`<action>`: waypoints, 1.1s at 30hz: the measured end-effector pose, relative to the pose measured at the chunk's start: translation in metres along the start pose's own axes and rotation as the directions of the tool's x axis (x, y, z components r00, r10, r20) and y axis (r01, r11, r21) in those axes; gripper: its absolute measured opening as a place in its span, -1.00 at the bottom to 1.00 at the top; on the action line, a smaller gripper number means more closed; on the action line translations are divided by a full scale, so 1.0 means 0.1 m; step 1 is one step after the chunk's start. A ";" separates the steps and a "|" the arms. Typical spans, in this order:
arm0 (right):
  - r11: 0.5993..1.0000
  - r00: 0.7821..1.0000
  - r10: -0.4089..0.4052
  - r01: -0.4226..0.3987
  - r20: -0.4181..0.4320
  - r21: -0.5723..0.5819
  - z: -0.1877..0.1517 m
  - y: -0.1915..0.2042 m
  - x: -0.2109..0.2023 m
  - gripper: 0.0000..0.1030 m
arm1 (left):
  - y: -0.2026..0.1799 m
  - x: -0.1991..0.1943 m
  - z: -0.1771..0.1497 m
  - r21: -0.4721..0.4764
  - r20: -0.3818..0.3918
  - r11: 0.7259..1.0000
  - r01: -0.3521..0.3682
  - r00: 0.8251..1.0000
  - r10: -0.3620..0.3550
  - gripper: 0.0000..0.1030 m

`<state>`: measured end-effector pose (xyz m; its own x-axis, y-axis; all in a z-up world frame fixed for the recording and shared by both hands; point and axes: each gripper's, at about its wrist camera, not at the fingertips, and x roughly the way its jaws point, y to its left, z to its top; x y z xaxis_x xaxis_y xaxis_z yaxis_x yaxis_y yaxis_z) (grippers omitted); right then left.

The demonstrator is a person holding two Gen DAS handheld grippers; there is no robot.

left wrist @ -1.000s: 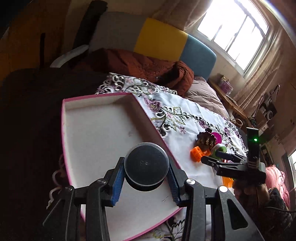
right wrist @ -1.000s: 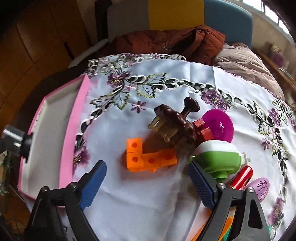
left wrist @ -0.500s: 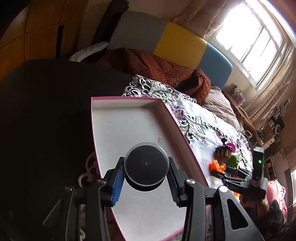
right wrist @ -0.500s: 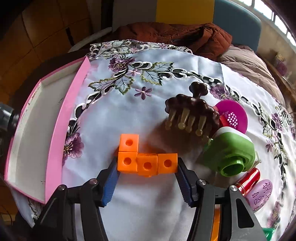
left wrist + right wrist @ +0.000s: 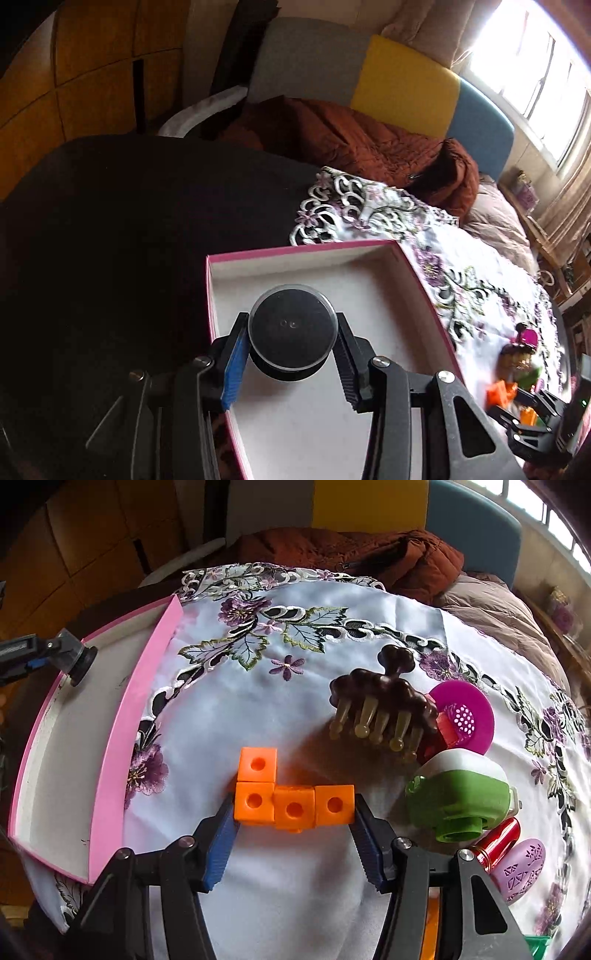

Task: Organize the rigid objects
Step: 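Carry the grey cylinder into the pink tray with left tool while right grasps orange cubes, then carry the orange cube chain into the tray and open the right tool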

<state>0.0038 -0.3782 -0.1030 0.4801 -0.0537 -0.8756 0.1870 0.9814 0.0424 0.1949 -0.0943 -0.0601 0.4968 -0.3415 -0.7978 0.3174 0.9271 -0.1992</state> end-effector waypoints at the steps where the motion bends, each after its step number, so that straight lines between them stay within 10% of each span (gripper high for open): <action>1: 1.000 1.000 -0.001 0.001 0.000 -0.002 0.00 0.00 0.00 0.15 | 0.01 0.03 0.02 0.000 -0.006 1.000 -0.010 1.000 0.010 -0.16; 7: 1.000 1.000 -0.006 0.006 0.001 -0.008 0.00 0.01 0.01 0.15 | 0.09 -0.03 -0.02 -0.035 -0.007 0.999 -0.015 1.000 0.015 0.22; 33: 0.999 0.999 -0.034 0.034 0.011 -0.012 -0.08 0.33 -0.19 0.15 | -0.08 -1.05 -1.28 0.035 0.054 0.997 -0.072 0.996 0.070 0.23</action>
<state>-0.0062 -0.3437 -0.0892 0.4829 -0.0892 -0.8711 0.1927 0.9812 0.0064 0.0369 -0.0463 -0.0477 0.5609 -0.2834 -0.7778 0.3088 0.9434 -0.1210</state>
